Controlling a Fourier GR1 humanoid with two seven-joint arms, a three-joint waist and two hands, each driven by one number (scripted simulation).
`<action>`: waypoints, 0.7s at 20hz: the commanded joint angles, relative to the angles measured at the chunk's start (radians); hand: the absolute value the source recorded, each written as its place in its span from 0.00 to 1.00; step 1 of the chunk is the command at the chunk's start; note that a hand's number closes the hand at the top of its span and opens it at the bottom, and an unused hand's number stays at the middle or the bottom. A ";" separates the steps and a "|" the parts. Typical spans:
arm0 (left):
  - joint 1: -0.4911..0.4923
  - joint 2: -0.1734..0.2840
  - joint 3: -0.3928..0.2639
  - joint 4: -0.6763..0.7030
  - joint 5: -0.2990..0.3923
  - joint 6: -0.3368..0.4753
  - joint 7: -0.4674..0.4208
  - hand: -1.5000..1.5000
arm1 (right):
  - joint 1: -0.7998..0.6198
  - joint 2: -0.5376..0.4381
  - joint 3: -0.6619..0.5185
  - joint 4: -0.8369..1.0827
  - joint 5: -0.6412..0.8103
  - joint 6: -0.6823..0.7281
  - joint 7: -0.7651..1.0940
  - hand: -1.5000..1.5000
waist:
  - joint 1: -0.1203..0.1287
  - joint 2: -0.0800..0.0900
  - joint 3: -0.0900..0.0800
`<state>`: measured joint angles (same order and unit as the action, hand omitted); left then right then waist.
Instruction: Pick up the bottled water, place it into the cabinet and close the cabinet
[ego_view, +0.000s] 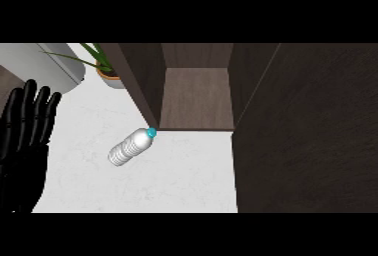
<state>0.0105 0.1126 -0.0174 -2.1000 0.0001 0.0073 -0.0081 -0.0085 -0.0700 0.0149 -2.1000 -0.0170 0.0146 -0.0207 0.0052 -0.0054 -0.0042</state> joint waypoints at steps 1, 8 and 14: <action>-0.062 -0.001 -0.095 0.045 -0.187 0.048 0.046 0.00 | 0.094 0.006 0.021 -0.045 0.010 0.019 -0.049 0.00 | -0.018 0.005 0.005; -0.114 -0.039 -0.303 0.237 -0.519 0.075 0.379 0.00 | 0.116 -0.014 0.141 -0.077 -0.092 0.129 0.081 0.00 | -0.061 0.007 0.010; -0.241 -0.110 -0.641 0.300 -0.687 0.312 0.688 0.00 | 0.206 -0.004 0.226 -0.228 -0.070 0.102 0.181 0.00 | -0.044 -0.002 0.006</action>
<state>-0.1751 0.0389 -0.4801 -1.8428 -0.5951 0.1927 0.4988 0.1513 -0.0856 0.1739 -2.2569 -0.0941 0.1201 0.1033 -0.0468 -0.0039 0.0032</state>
